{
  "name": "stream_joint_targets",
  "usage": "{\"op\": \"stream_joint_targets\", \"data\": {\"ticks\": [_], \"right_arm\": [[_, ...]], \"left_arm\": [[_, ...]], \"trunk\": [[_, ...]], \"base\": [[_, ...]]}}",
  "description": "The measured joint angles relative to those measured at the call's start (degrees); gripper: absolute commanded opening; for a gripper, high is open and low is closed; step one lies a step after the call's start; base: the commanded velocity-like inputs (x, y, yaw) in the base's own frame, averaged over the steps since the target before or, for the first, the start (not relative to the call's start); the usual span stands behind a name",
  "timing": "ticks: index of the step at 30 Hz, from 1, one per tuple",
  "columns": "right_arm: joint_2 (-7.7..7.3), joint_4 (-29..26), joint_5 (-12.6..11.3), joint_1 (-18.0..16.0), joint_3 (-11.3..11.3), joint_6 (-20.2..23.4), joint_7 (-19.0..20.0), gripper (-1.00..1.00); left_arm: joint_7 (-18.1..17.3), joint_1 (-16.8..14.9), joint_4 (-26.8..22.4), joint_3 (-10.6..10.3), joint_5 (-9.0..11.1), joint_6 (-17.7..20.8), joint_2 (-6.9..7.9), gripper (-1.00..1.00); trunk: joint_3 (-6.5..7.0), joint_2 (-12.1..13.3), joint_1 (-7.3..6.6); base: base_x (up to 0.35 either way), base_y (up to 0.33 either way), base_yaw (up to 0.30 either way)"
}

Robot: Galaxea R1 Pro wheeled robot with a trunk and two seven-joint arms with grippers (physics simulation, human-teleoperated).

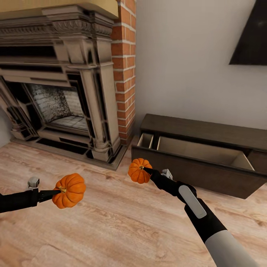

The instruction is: Place each of the two pumpkins and all three candles from the living room inside a cabinet in the living room (use any cabinet), then make sure every cabinet is closed, and position the cauldron so it is next to a table in the living room.

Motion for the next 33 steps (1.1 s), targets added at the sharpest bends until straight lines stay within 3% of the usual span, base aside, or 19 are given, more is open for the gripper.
{"op": "stream_joint_targets", "data": {"ticks": [13,27,33], "right_arm": [[-0.01,1.92,-0.22,0.02,-0.17,0.01,-0.01,-1.00],[-0.01,2.45,0.05,0.03,-0.18,0.05,-0.10,-1.00],[-0.01,2.63,0.05,0.02,-0.19,-0.06,-0.11,-1.00]], "left_arm": [[0.00,-0.02,0.01,-0.42,-0.05,-0.02,-0.09,-1.00],[0.01,0.00,0.08,-0.05,0.16,-0.17,-0.01,-1.00],[0.01,0.00,0.04,0.00,-0.18,-0.15,-0.01,-1.00]], "trunk": [[2.10,5.22,-2.85],[1.62,5.23,-2.86],[2.50,7.62,-4.17]], "base": [[0.000,0.000,-0.160],[0.000,0.000,-0.254],[0.000,0.000,-0.257]]}}
